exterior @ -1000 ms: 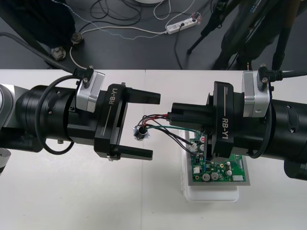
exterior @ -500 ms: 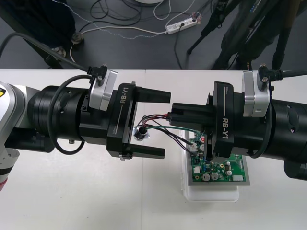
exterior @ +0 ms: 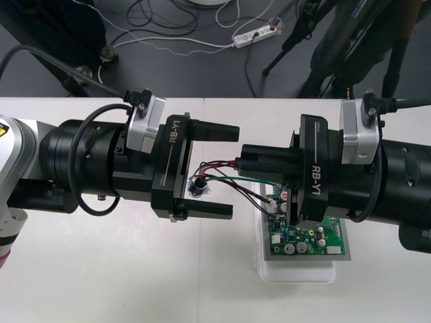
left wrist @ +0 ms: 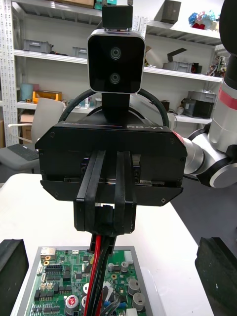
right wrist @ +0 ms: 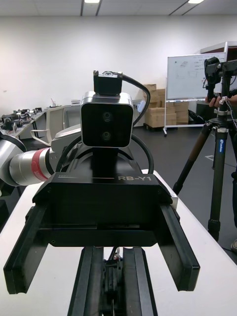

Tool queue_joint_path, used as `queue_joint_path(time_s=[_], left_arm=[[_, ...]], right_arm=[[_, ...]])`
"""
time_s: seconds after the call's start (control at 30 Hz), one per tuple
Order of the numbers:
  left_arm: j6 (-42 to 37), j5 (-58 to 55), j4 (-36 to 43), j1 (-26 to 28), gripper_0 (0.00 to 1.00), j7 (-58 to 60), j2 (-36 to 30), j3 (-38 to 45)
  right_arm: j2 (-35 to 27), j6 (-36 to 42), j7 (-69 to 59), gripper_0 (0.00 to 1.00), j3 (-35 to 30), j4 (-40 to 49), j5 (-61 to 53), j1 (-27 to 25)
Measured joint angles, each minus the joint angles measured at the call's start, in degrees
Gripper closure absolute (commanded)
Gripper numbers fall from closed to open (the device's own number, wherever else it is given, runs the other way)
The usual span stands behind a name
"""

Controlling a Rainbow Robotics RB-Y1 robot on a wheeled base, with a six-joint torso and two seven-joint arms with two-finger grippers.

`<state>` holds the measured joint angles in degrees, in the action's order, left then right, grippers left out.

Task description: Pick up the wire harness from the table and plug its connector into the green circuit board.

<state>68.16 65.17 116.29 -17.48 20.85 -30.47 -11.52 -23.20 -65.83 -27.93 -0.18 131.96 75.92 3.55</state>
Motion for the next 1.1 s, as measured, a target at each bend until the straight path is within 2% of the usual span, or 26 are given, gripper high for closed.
queue_joint_path(time_s=[0.47,0.5,0.57,0.6,0.7,0.77,0.9,0.93,1.1], left_arm=[[-0.20,-0.13,-0.02,0.00,0.00,0.00,0.00,0.00],[-0.20,-0.16,-0.02,0.00,0.04,0.00,0.00,0.00],[-0.21,-0.23,-0.02,0.00,0.20,0.00,0.00,0.00],[-0.21,-0.26,-0.02,0.00,0.25,0.00,0.00,0.00],[-0.22,-0.43,-0.02,0.00,0.58,0.00,0.00,0.01],[-0.22,-0.54,-0.02,0.00,0.65,0.00,0.00,0.02],[-0.22,-0.70,-0.04,0.01,0.97,0.00,0.00,0.03],[-0.22,-0.70,-0.04,0.01,1.00,0.00,0.00,0.06],[-0.48,-0.71,-0.16,0.02,1.00,0.00,0.00,0.39]], right_arm=[[0.00,-0.03,0.00,0.97,0.00,0.00,-0.34,0.00],[0.00,-0.03,0.00,0.97,0.00,0.00,-0.34,0.00],[0.00,-0.03,0.00,0.97,0.00,0.00,-0.36,0.00],[0.00,-0.03,0.00,0.97,0.00,0.00,-0.36,0.00],[0.00,-0.04,0.00,0.97,0.00,0.00,-0.38,0.00],[0.00,-0.04,0.00,0.97,0.00,0.00,-0.39,0.00],[0.00,-0.05,0.00,0.97,0.00,0.00,-0.49,0.00],[0.00,-0.05,0.00,0.97,0.00,0.00,-0.53,0.00],[0.00,-0.14,0.00,0.97,-0.10,0.04,-0.91,0.00]])
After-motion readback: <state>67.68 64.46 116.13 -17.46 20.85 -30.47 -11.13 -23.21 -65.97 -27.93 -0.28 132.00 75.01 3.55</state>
